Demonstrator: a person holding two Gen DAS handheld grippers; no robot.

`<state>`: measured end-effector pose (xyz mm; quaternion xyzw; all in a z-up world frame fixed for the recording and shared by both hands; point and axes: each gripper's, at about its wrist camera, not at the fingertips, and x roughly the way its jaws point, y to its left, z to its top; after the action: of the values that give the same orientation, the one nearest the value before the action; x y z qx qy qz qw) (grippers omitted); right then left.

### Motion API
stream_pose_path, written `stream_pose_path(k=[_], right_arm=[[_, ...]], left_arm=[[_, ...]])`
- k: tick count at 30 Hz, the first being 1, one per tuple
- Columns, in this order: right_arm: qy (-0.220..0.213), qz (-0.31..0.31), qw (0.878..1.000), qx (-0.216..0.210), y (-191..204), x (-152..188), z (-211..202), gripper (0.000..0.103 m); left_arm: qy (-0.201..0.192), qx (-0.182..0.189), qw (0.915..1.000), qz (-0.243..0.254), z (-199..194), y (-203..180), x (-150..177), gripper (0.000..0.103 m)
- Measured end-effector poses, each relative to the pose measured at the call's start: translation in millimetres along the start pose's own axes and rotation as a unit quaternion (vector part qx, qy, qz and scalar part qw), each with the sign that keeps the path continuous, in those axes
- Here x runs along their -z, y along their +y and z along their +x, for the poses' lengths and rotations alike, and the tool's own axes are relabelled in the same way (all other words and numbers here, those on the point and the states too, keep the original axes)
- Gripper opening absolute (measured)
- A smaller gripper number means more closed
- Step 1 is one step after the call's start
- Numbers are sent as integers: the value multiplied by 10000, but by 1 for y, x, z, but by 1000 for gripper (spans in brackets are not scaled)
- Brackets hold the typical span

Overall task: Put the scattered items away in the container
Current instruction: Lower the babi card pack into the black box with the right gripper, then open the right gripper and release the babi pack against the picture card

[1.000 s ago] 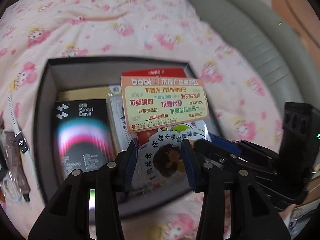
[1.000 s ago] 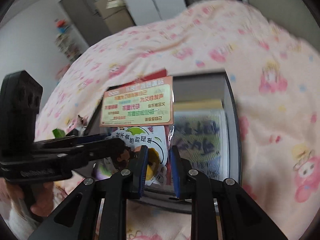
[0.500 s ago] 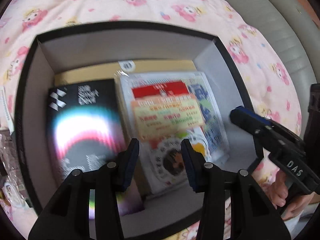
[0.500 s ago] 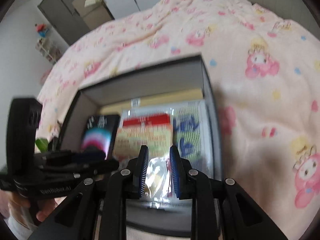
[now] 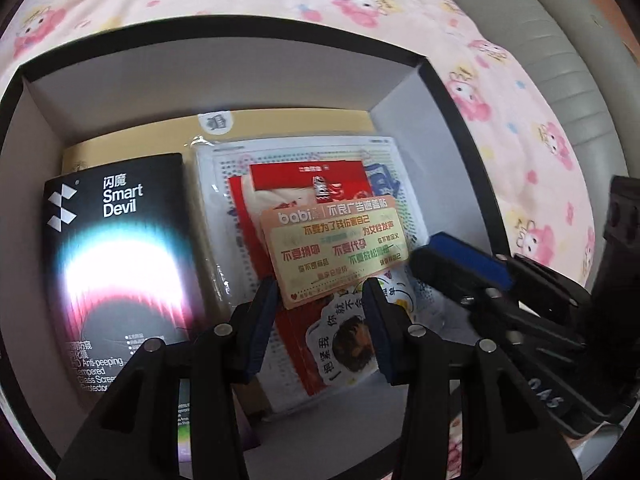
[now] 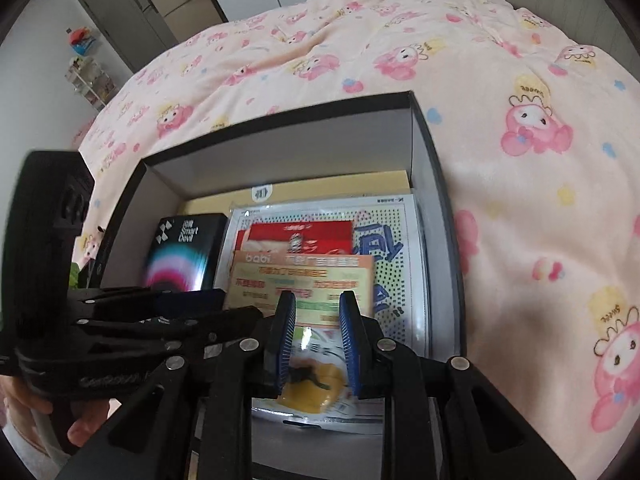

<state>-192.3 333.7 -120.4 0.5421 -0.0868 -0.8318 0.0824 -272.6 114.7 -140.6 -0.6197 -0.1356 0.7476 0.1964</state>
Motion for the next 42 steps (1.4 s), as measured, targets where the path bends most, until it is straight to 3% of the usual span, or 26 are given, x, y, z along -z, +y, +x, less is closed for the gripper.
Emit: stream_pose_path(k=[3,7,10,14,17,19,22,25,30,32,34,35,37,40,42], right_arm=[[88,-72,9999,24,4,3,4,19],[72,-82,9999,58,4,2,6,19],[63,-49,9999,128,2,1,6,19],[63,68,10000,-1,-1,0,4,19],[100,-16,9999,20,4,0,7,19],[93,-38,9999,5,6,0,6,19],[-63,-135,9996,249,7,2,0,19],[-390,-264,9968,648,6,4,-13,19],[-773,-112,9941,751,-2,0,-31,19],[-765,-95,9940,775,-4,0,-30,19],[-679,-29,9955,666,-5,-1,-26,19],[-673,11,9954,688,-8,-1,-26,19],[-715,57,9956,607,-10,0,-29,19],[-797,77,9953,536,-11,1,-34,19],[-793,48,9956,506,-8,1,-33,19]], left_arm=[[-92,-147,9998,-7,0,0,0,43],[-73,67,9994,-326,3,11,-2,43],[31,163,9997,-191,9,0,-9,40],[35,502,9977,-447,-3,13,-5,48],[10,56,9988,-488,-7,17,-4,48],[96,28,9982,-597,-5,19,-3,48],[235,280,9972,-655,-2,12,-8,48],[125,252,9981,-546,-1,4,-12,48],[254,400,9977,-487,13,-2,-12,48],[239,413,9978,-449,15,-9,-14,48],[388,726,9952,-529,20,-12,-16,42],[410,731,9949,-566,21,-13,-16,44],[260,705,9951,-640,16,-10,-14,44],[-67,317,9968,-736,3,-3,-8,43],[-34,138,9971,-747,4,-3,-6,39]])
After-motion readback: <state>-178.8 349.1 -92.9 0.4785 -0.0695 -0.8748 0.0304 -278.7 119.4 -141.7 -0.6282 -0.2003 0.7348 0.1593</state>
